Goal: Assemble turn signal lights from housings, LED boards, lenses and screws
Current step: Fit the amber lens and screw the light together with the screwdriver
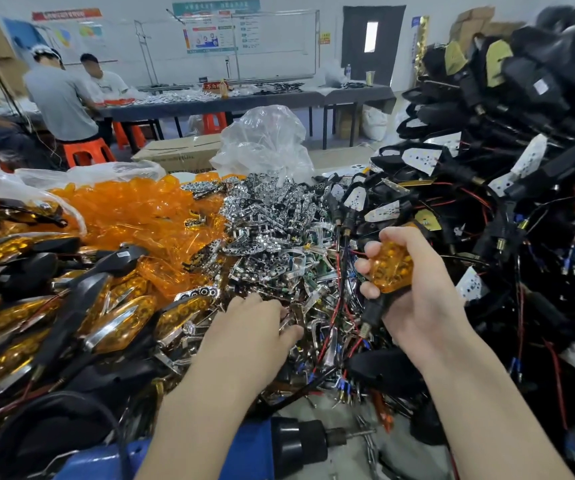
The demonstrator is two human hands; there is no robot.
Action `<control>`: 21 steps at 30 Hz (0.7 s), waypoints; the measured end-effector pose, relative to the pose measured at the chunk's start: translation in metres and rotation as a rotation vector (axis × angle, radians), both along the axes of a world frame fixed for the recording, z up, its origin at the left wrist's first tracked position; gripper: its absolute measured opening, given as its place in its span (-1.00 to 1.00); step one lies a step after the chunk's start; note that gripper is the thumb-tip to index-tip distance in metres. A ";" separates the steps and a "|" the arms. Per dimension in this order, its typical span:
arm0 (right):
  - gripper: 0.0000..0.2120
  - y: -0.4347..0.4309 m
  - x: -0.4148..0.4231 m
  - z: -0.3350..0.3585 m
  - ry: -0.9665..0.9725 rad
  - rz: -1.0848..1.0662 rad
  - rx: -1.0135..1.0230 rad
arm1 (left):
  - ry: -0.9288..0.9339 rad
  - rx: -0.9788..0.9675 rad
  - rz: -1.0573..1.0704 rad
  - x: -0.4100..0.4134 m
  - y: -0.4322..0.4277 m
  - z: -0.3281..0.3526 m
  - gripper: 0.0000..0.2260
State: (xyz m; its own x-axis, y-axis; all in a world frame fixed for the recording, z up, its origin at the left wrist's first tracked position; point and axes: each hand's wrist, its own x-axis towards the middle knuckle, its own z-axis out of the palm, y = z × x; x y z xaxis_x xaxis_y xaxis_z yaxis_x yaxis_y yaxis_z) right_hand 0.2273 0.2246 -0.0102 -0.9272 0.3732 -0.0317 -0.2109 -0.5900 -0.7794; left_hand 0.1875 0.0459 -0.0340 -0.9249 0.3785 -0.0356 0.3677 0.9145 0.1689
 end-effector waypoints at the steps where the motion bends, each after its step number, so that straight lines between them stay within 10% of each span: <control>1: -0.89 -0.001 -0.001 -0.001 -0.001 0.006 0.012 | 0.029 -0.018 -0.003 0.001 0.002 0.000 -0.66; 21: -0.89 -0.021 -0.016 -0.020 -0.107 0.073 0.238 | -0.030 0.682 -0.044 -0.007 -0.027 0.030 -0.83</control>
State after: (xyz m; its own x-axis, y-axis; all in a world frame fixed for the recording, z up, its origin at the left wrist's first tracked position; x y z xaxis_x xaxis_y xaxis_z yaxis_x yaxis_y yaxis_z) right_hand 0.2117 0.2033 -0.0301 -0.9480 0.3144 -0.0499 -0.0840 -0.3982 -0.9135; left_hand 0.1808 0.0190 -0.0038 -0.9104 0.3626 0.1991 0.3885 0.5839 0.7129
